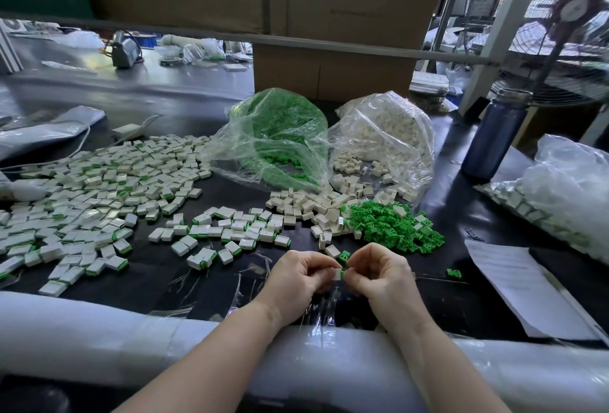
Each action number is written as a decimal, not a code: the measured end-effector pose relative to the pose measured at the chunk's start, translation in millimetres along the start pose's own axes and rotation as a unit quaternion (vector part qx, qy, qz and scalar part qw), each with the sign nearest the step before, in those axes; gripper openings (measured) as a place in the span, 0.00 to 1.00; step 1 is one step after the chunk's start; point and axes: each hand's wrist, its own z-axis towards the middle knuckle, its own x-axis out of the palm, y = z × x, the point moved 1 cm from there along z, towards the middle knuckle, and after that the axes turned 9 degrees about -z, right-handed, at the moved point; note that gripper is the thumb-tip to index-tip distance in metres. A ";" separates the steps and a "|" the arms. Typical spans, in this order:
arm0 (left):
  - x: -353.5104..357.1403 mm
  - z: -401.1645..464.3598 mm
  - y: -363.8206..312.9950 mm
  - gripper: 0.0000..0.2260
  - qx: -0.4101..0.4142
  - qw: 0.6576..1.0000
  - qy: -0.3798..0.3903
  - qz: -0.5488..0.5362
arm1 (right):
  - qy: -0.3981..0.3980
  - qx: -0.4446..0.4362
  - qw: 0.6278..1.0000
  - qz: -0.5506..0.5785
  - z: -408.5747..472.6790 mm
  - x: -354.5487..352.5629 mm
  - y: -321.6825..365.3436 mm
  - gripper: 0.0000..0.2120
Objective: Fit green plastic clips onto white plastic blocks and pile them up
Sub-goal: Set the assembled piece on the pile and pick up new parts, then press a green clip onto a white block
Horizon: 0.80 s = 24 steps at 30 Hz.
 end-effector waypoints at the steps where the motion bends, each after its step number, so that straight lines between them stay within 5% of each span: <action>1: 0.2 -0.2 0.2 0.10 0.000 1.000 0.002 0.004 | 0.006 0.000 1.000 -0.002 -0.1 -0.2 -0.2 0.11; 24: 1.2 -3.8 -5.1 0.05 0.080 0.985 0.040 0.145 | 0.048 0.013 0.999 -0.008 0.1 -2.8 -5.1 0.14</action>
